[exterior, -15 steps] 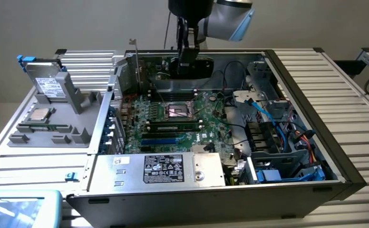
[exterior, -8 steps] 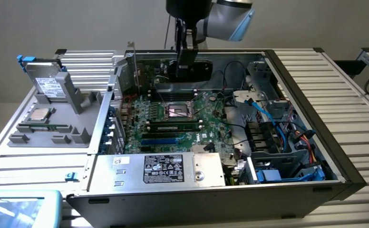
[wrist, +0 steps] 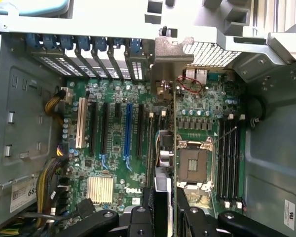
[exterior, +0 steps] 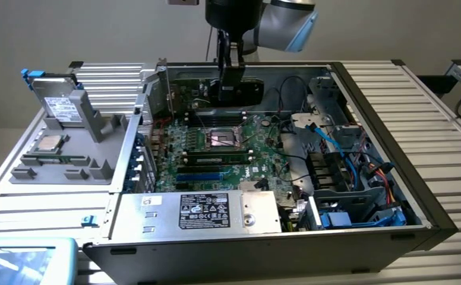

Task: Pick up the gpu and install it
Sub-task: 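Insert the gpu into the slot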

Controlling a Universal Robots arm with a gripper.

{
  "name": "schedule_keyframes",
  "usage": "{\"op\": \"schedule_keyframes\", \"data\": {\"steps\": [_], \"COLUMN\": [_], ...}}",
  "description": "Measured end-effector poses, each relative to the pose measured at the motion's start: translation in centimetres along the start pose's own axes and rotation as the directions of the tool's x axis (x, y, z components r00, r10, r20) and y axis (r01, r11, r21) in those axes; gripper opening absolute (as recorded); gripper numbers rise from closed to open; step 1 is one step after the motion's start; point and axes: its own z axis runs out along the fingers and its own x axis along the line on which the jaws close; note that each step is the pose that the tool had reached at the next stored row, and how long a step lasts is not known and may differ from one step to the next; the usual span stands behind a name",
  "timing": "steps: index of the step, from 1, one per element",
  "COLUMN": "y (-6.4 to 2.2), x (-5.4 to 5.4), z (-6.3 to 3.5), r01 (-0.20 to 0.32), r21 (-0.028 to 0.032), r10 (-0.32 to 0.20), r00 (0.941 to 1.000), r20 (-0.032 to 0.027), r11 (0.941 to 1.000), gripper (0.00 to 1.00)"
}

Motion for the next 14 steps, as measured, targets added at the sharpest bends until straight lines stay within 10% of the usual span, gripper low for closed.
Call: {"op": "schedule_keyframes", "data": {"steps": [11, 14], "y": [0.00, 0.04], "x": [0.00, 0.00], "z": [0.06, 0.08], "r01": [-0.001, -0.006], "r21": [0.0000, 0.0073], "r10": [0.001, 0.006], "r00": [1.0000, 0.9999], "r20": [-0.0028, -0.0160], "r11": [1.0000, 1.0000], "gripper": [0.28, 0.28]}}
